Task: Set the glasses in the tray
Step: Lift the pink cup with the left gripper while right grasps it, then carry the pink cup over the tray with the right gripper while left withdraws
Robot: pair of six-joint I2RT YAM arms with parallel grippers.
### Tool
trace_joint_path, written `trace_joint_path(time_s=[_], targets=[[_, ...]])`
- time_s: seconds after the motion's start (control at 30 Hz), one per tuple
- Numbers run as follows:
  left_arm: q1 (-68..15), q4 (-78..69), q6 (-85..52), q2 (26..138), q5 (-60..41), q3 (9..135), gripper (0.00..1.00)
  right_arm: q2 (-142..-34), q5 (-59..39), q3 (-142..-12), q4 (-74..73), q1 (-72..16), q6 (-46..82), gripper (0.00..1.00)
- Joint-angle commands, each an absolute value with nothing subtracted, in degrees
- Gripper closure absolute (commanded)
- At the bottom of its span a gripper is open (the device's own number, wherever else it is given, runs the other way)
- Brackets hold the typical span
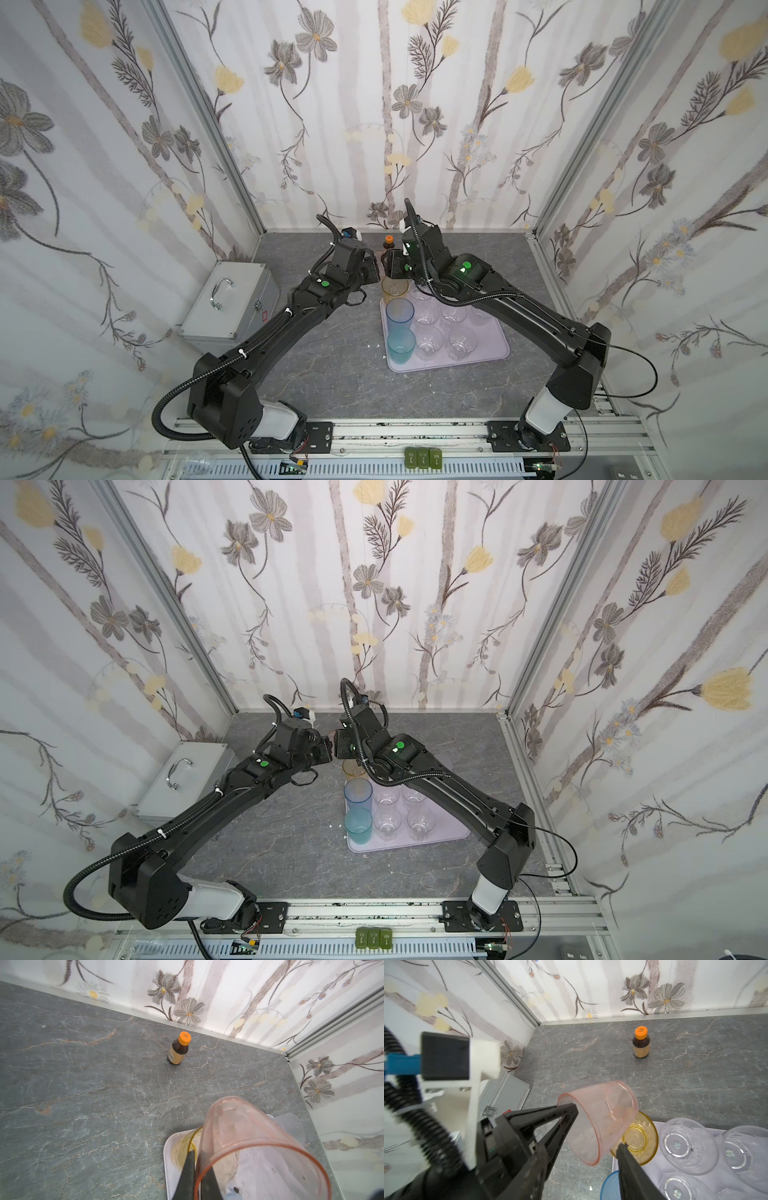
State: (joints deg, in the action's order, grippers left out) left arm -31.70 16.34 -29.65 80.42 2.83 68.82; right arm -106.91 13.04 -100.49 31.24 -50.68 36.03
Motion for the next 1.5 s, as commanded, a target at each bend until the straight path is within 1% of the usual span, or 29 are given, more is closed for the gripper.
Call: trace_joint_path(time_s=[0.0, 0.1, 0.2, 0.33, 0.47, 0.57, 0.63, 0.77, 0.8, 0.87, 0.97, 1.1, 1.23, 1.33, 1.47], targets=[[-32.84, 15.12, -32.09, 79.99, 4.05, 69.77, 1.00, -108.33, 18.04, -101.43, 31.97, -50.89, 34.90, 0.48], [-33.38, 15.12, -32.42, 79.82, 3.63, 69.98, 1.00, -109.74, 19.39, -101.51, 31.72, -50.91, 34.37, 0.52], [-33.65, 15.12, -32.54, 79.47, 3.73, 69.78, 1.00, -110.94, 21.08, -101.47, 32.41, -50.89, 33.67, 0.59], [-33.87, 15.12, -33.57, 78.19, 3.70, 69.49, 1.00, -112.01, 26.14, -101.65, 34.11, -50.71, 32.62, 0.73], [-34.49, 15.08, -33.49, 77.37, 2.49, 70.05, 1.00, -112.11, 28.66, -102.37, 35.58, -50.38, 31.54, 0.85], [-35.02, 15.12, -33.88, 76.45, 1.43, 70.37, 0.88, -112.02, 28.46, -103.07, 35.84, -49.69, 30.95, 0.93], [-35.31, 15.12, -33.66, 75.83, 1.23, 71.00, 0.77, -112.05, 27.53, -103.68, 36.29, -48.77, 30.92, 0.95], [-35.39, 15.12, -32.20, 74.03, 1.63, 72.80, 0.58, -110.82, 26.24, -103.63, 36.87, -47.46, 30.99, 0.99], [-35.42, 15.14, -31.75, 73.48, 1.76, 73.15, 0.55, -110.45, 26.10, -103.54, 37.13, -47.46, 30.96, 0.99], [-35.42, 15.13, -30.24, 72.33, 2.95, 73.22, 0.48, -109.58, 25.60, -103.45, 38.38, -44.57, 30.70, 0.99], [-35.33, 15.03, -28.12, 69.66, 5.58, 72.54, 0.39, -106.41, 24.79, -101.81, 39.87, -42.29, 30.48, 1.00], [-34.82, 15.03, -23.41, 68.29, 10.19, 70.29, 0.33, -99.30, 22.53, -96.11, 42.32, -38.27, 30.38, 1.00], [-32.11, 14.43, -20.13, 66.70, 12.28, 65.92, 0.30, -86.88, 19.98, -85.88, 45.86, -32.22, 30.67, 1.00], [-29.30, 13.36, -18.79, 65.14, 12.22, 62.16, 0.29, -77.31, 18.73, -77.46, 50.59, -25.65, 30.76, 1.00], [-24.92, 11.15, -18.15, 62.38, 11.28, 56.35, 0.28, -65.48, 16.24, -66.63, 56.48, -14.42, 29.00, 1.00]])
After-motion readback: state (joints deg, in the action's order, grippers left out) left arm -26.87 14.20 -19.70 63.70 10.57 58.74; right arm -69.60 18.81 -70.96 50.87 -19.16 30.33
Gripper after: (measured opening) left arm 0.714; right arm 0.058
